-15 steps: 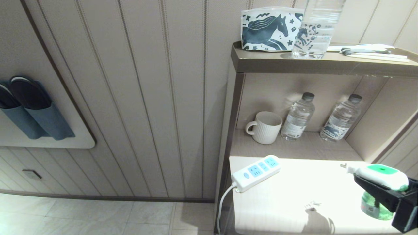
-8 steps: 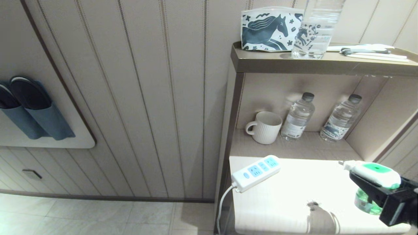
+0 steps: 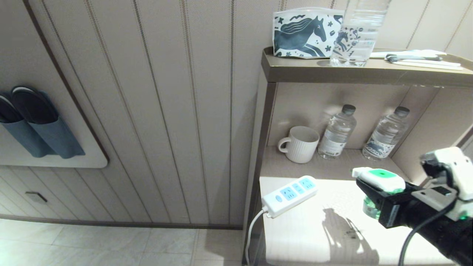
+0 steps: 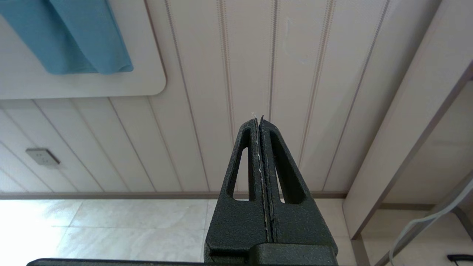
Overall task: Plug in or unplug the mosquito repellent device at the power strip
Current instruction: Place the mosquito repellent liquid on the table
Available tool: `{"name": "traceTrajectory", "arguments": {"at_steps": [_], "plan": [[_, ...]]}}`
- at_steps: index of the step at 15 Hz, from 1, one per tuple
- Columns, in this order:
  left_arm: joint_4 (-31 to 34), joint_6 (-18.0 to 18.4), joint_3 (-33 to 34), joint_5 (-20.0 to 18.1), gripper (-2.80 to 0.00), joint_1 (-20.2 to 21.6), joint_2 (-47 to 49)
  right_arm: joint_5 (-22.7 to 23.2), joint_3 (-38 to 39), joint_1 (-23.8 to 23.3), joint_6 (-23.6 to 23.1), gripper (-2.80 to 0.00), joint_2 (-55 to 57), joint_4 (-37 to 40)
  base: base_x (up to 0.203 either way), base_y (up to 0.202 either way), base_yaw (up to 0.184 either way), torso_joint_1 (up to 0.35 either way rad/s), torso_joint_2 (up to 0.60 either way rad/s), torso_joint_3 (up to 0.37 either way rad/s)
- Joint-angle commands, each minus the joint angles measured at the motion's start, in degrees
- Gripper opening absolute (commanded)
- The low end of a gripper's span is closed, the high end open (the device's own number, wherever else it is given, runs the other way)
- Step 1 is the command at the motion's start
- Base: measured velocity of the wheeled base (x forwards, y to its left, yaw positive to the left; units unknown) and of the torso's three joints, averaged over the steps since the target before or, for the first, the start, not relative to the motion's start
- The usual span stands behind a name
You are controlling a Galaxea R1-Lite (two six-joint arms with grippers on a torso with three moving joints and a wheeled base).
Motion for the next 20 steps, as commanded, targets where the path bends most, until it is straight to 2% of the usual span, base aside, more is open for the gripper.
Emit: {"name": "traceTrajectory", "arguments": {"at_steps": [1,3,7,8,14,20], "plan": [[-0.04,-0.01,0.0,-0.01,-2.8,0.0,0.07,-4.21,-0.11,6.4,-0.28,-2.8,14.24,-9.89,0.0,0.0,0.0,0.0,0.0,0.0],[-0.04,-0.01,0.0,-0.01,-2.8,0.0,0.07,-8.88,-1.34,9.63,-0.52,-2.8,21.98,-19.9,0.0,0.0,0.0,0.0,0.0,0.0],[-0.04,-0.01,0.0,-0.01,-2.8,0.0,0.07,-16.34,-5.68,10.96,-1.74,-2.8,35.0,-35.75,0.0,0.0,0.0,0.0,0.0,0.0],[-0.04,-0.01,0.0,-0.01,-2.8,0.0,0.07,-17.41,-7.0,11.33,-2.01,-2.8,36.54,-37.69,0.0,0.0,0.0,0.0,0.0,0.0],[-0.04,-0.01,0.0,-0.01,-2.8,0.0,0.07,-20.88,-13.77,10.79,-1.99,-2.8,43.72,-40.01,0.0,0.0,0.0,0.0,0.0,0.0],[-0.04,-0.01,0.0,-0.01,-2.8,0.0,0.07,-20.9,-17.9,9.64,-2.5,-2.8,47.36,-40.01,0.0,0.0,0.0,0.0,0.0,0.0]]}}
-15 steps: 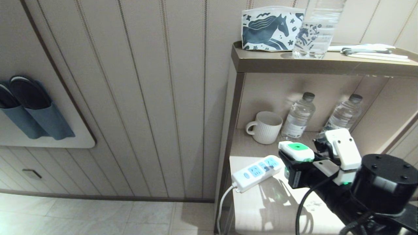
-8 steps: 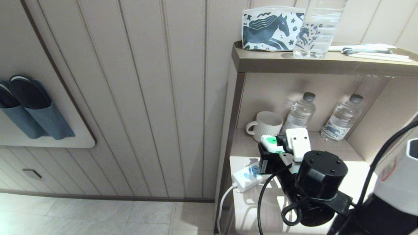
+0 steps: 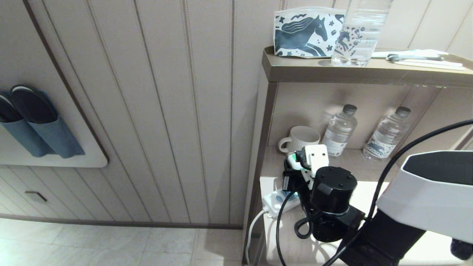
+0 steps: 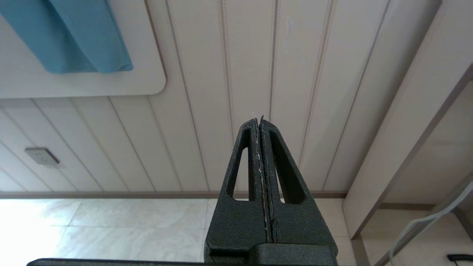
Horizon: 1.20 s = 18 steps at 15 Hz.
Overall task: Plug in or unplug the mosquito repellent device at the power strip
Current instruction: Place the mosquito repellent liquid on the table
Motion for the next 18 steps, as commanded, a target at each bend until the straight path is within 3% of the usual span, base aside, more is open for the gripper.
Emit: {"name": "traceTrajectory", "arguments": {"at_steps": [1,18], "plan": [[-0.02,0.03,0.0,-0.02,-2.8,0.05,0.07,-0.18,-0.43,-0.12,-0.04,-2.8,1.29,-2.67,0.0,0.0,0.0,0.0,0.0,0.0],[-0.02,0.03,0.0,-0.02,-2.8,0.05,0.07,-2.47,0.19,-0.03,-0.39,-2.8,-0.64,-2.67,0.0,0.0,0.0,0.0,0.0,0.0]]}}
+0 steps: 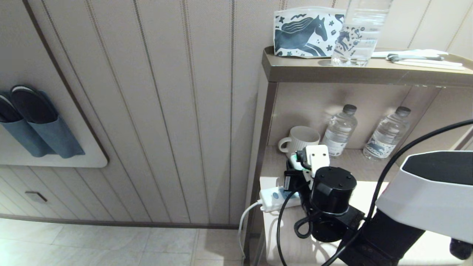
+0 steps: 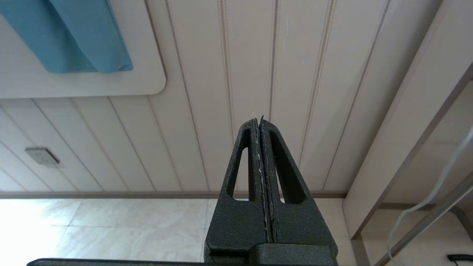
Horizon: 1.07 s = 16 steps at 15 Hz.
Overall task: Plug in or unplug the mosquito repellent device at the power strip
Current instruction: Place the mosquito repellent liquid on the table
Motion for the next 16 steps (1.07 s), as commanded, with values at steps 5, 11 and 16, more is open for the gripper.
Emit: {"name": "traceTrajectory", "arguments": {"at_steps": [5,11,16], "plan": [[-0.05,0.01,0.0,0.0,-2.8,0.0,0.07,-0.31,0.27,-0.08,-0.16,-2.8,-1.83,-2.8,0.0,0.0,0.0,0.0,0.0,0.0],[-0.05,0.01,0.0,0.0,-2.8,0.0,0.07,-0.31,0.62,0.05,-0.08,-2.8,-1.13,-2.8,0.0,0.0,0.0,0.0,0.0,0.0],[-0.05,0.01,0.0,0.0,-2.8,0.0,0.07,-0.4,0.88,0.36,-0.08,-2.8,-0.77,-2.8,0.0,0.0,0.0,0.0,0.0,0.0]]}}
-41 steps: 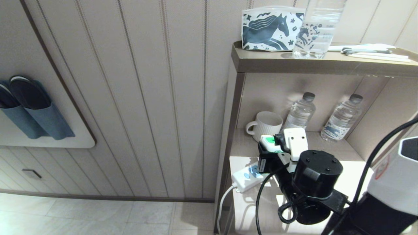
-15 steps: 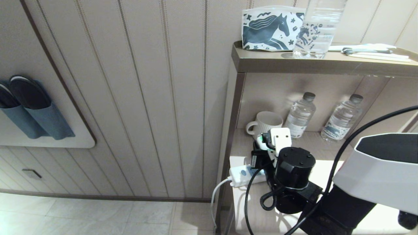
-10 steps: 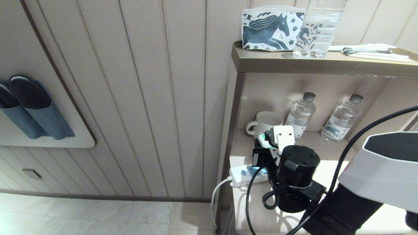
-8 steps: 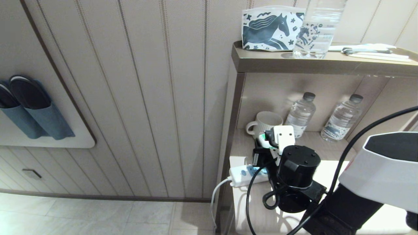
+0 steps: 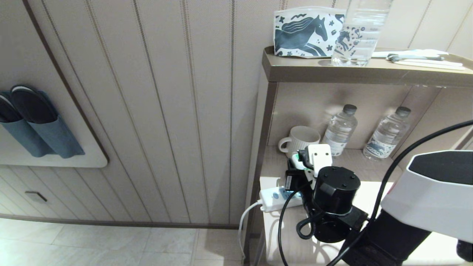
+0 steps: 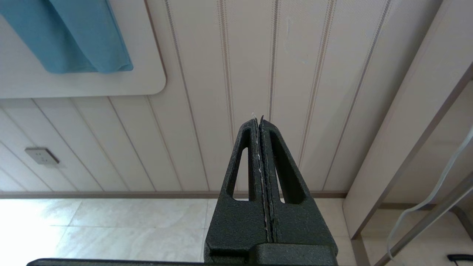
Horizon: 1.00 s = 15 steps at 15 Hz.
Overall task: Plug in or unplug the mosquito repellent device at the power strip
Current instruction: Place the mosquito repellent liquid on the table
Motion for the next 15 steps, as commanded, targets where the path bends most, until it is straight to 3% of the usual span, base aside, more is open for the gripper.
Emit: {"name": "traceTrajectory", "arguments": {"at_steps": [1,15], "plan": [[-0.04,0.03,0.0,-0.02,-2.8,0.0,0.07,-0.27,0.39,0.21,-0.03,-2.8,0.18,-2.74,0.0,0.0,0.0,0.0,0.0,0.0],[-0.04,0.03,0.0,-0.02,-2.8,0.0,0.07,-0.79,1.57,0.13,0.06,-2.8,-0.61,-2.74,0.0,0.0,0.0,0.0,0.0,0.0]]}}
